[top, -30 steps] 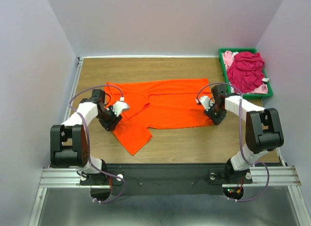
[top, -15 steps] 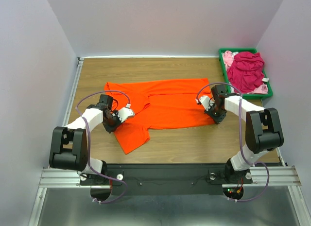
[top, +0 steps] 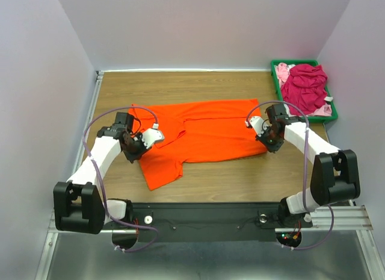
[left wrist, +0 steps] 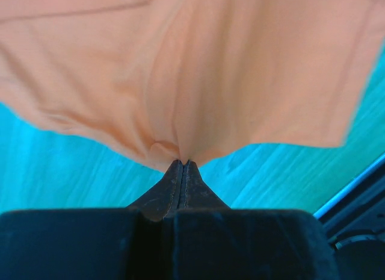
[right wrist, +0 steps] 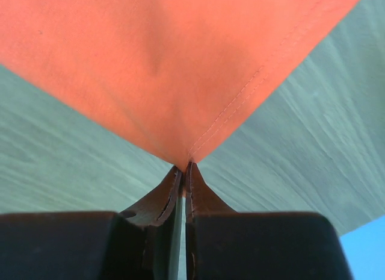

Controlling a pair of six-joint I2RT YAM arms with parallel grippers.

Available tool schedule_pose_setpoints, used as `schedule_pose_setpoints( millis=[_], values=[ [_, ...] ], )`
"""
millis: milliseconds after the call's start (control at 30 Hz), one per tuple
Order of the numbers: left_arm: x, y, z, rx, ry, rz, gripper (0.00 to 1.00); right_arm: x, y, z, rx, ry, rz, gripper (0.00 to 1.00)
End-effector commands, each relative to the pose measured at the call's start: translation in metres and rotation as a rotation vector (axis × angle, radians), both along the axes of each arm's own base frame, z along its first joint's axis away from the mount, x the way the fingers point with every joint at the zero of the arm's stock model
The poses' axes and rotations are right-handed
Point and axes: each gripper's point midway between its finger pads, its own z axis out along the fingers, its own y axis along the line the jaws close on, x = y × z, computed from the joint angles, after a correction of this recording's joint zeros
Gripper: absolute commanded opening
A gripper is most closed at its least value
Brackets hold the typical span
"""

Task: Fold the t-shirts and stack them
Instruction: Fold the tshirt

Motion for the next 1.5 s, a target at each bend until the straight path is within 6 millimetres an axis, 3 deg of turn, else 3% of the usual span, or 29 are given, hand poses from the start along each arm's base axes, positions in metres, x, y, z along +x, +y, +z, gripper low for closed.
schedule_pose_setpoints(
  millis=[0, 267, 433, 500, 533, 600, 633, 700, 933, 967, 1000, 1067, 1133, 1167, 1200, 1233, 1367, 1433, 1467],
  values=[
    [0.0, -0.006, 0.028, -0.065, 0.0, 0.0, 0.0, 0.0, -0.007, 0.015, -0.019, -0.015, 0.007, 0.01],
    [0.048, 0.002, 0.055, -0.126, -0.062, 0.054, 0.0, 0.042, -0.018, 0.029, -0.018, -0.038, -0.015, 0.0],
    [0.083, 0.008, 0.066, -0.167, -0.076, 0.094, 0.0, 0.083, -0.015, 0.044, -0.008, -0.078, -0.008, 0.01],
    [0.099, 0.006, 0.077, -0.186, -0.101, 0.099, 0.0, 0.093, -0.015, 0.036, -0.009, -0.054, -0.009, 0.01],
    [0.106, 0.006, 0.073, -0.189, -0.083, 0.104, 0.0, 0.107, -0.014, 0.045, -0.004, -0.083, -0.007, 0.01],
    [0.124, 0.005, 0.081, -0.201, -0.108, 0.114, 0.0, 0.118, -0.015, 0.042, -0.01, -0.079, -0.005, 0.01],
    [0.13, 0.005, 0.073, -0.206, -0.083, 0.117, 0.0, 0.122, -0.016, 0.041, -0.013, -0.079, -0.006, 0.0],
    [0.144, 0.004, 0.077, -0.212, -0.095, 0.122, 0.0, 0.138, -0.017, 0.035, -0.018, -0.075, -0.01, 0.01],
    [0.178, 0.011, 0.042, -0.212, -0.049, 0.17, 0.0, 0.177, -0.018, 0.012, -0.013, -0.062, -0.032, 0.01],
    [0.181, 0.013, 0.037, -0.209, -0.047, 0.177, 0.0, 0.179, -0.018, 0.0, -0.012, -0.04, -0.039, 0.01],
    [0.186, 0.015, 0.033, -0.202, -0.056, 0.184, 0.0, 0.188, -0.016, 0.003, -0.007, -0.058, -0.04, 0.01],
    [0.191, 0.019, 0.022, -0.196, -0.045, 0.207, 0.0, 0.195, -0.015, 0.0, 0.003, -0.06, -0.049, 0.05],
    [0.196, 0.02, 0.013, -0.197, -0.045, 0.218, 0.0, 0.205, -0.013, -0.002, 0.022, -0.07, -0.08, 0.19],
    [0.197, 0.022, 0.011, -0.197, -0.04, 0.231, 0.05, 0.208, -0.012, -0.001, 0.029, -0.076, -0.089, 0.27],
    [0.198, 0.023, 0.01, -0.193, -0.039, 0.242, 0.12, 0.208, -0.01, -0.001, 0.042, -0.076, -0.109, 0.42],
    [0.198, 0.025, 0.009, -0.194, -0.037, 0.253, 0.2, 0.209, -0.009, 0.003, 0.05, -0.085, -0.118, 0.47],
    [0.189, 0.034, 0.022, -0.226, -0.047, 0.304, 0.55, 0.204, -0.016, 0.026, 0.125, -0.117, -0.199, 0.58],
    [0.179, 0.038, 0.033, -0.243, -0.055, 0.318, 0.56, 0.196, -0.012, 0.034, 0.168, -0.108, -0.225, 0.6],
    [0.169, 0.039, 0.029, -0.252, -0.033, 0.326, 0.56, 0.188, -0.023, 0.038, 0.206, -0.097, -0.27, 0.6]
  ],
)
